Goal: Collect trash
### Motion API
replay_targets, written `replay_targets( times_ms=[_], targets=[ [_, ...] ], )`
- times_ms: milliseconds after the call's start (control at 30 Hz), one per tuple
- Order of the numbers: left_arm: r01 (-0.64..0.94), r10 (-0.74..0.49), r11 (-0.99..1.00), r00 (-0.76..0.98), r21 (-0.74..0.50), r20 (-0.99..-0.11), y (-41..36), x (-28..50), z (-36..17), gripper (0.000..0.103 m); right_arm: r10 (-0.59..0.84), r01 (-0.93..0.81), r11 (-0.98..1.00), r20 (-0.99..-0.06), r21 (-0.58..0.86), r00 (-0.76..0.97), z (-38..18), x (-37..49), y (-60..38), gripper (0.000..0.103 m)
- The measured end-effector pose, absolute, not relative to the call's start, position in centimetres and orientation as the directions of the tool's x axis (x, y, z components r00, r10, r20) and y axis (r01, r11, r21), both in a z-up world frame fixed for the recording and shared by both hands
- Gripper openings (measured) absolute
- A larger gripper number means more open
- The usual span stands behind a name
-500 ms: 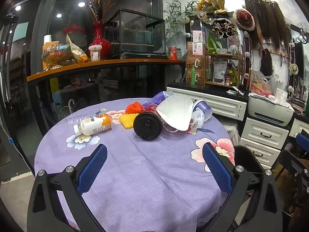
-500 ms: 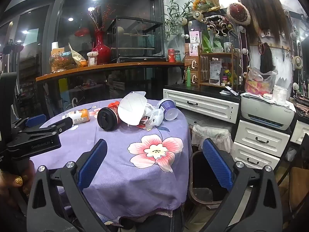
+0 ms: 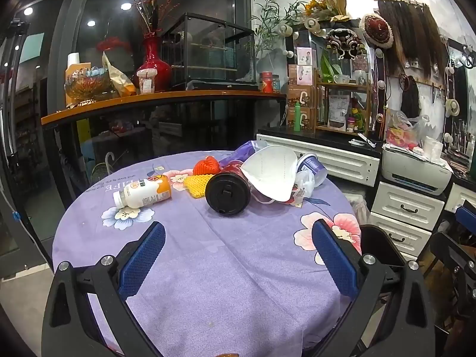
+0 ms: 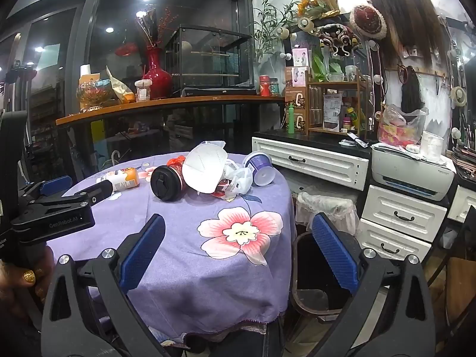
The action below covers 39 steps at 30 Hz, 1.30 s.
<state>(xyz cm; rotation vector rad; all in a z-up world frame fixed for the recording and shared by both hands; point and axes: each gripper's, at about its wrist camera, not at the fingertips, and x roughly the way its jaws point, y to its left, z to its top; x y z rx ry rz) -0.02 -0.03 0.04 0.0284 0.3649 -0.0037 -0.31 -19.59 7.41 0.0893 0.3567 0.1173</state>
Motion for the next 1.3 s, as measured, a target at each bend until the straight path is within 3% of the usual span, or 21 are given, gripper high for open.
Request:
replay_targets(
  times_ms=[1300],
  targets=[
    [0.011, -0.001, 1.0, 0.933, 0.025, -0.361, 0.0, -0.01, 0.0, 0.098, 0.132, -0.099, 0.989, -0.345, 0.113, 0.929, 7.7, -0.19, -19.5, 0.098]
  ],
)
